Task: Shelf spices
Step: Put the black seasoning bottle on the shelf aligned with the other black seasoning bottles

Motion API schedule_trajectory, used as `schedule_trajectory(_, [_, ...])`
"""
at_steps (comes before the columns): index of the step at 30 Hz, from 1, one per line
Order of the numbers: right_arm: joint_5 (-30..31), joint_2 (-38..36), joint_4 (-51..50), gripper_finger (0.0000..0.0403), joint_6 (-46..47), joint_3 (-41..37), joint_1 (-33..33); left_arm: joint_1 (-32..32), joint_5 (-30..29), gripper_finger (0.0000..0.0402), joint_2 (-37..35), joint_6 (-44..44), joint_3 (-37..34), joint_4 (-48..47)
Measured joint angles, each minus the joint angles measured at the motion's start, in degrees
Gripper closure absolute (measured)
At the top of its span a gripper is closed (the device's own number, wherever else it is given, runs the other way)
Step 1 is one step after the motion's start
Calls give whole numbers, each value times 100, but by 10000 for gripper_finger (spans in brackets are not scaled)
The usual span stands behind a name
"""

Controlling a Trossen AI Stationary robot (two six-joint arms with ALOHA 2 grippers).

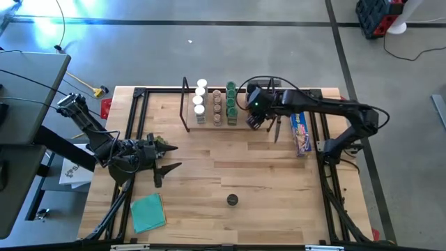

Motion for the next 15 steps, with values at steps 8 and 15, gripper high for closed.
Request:
schedule_trajectory(8, [-75, 264, 336, 295, -127, -132, -12, 2, 2, 124, 0, 0, 0, 4])
schedule_trajectory(15, [-50, 311, 608, 297, -174, -132, -12, 2, 7, 124, 0, 0, 0, 5])
